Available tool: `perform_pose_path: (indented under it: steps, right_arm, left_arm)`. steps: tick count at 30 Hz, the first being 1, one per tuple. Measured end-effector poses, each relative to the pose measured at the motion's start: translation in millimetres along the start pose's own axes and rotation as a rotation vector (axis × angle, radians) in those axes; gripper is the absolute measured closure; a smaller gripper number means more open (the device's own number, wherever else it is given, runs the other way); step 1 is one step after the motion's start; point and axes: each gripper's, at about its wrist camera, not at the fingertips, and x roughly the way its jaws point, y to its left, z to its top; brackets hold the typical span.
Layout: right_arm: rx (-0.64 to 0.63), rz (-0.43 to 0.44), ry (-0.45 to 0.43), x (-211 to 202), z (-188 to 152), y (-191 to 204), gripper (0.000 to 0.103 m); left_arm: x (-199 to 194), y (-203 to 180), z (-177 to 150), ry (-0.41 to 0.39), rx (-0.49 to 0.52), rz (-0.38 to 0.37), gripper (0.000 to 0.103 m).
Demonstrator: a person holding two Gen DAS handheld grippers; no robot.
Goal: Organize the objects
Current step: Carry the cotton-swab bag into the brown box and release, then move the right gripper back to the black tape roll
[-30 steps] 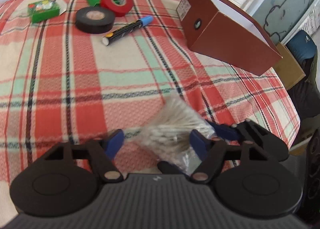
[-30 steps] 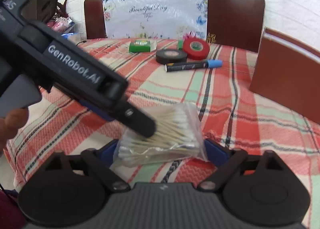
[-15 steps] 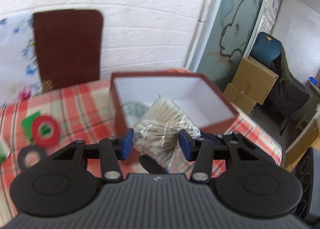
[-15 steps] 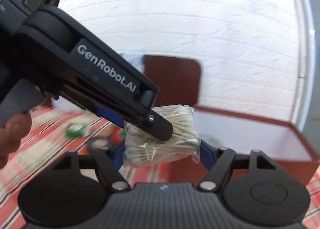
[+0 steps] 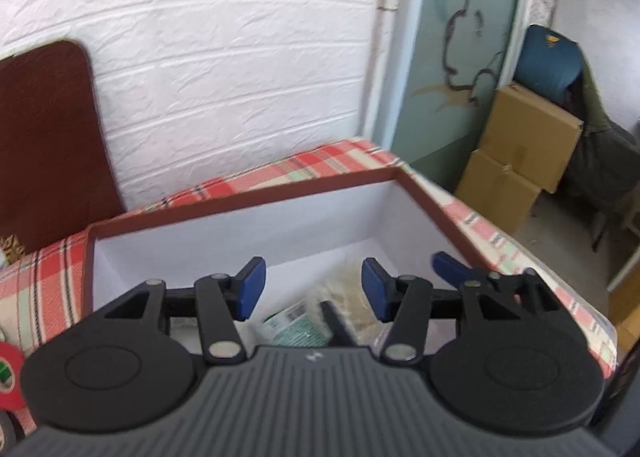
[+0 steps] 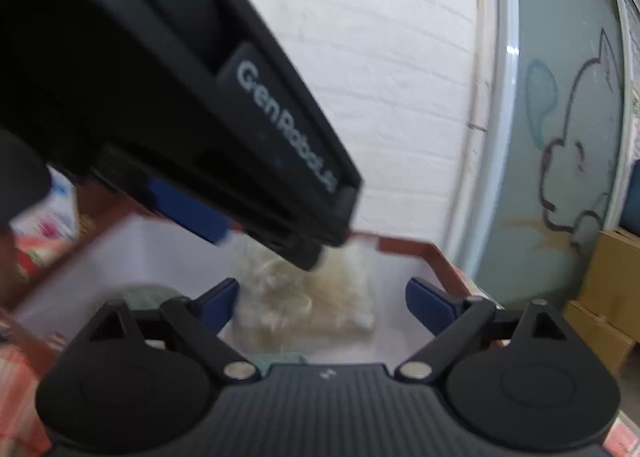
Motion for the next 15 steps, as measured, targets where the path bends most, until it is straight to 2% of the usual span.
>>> perform_pose_path:
  steps: [2, 6, 11, 15]
  right_arm:
    - [0.072, 0.037, -0.028, -15.0, -5.7, -11.3, 0.018]
    - [0.141, 0.039, -0.085, -54.8, -19.6, -15.1, 0.015]
    - [0.241, 0.054, -0.088, -96.8, -33.2, -15.7, 0.015]
    - [0.254, 0.096, -0.053, -124.4, -37.1, -20.6, 0.014]
  left_arm:
    - [-16.0, 5.2, -8.0, -0.028, -0.006, 0.0, 0.048]
    - [-47.6, 6.4, -24.0, -0.048, 0.03, 0.075, 0.048]
    - [-74.2, 3.7, -51.1, 0.001, 0.077, 0.152, 0.047]
    - [-98.2, 12.5, -71.0, -0.001, 0.047, 0.185, 0.042]
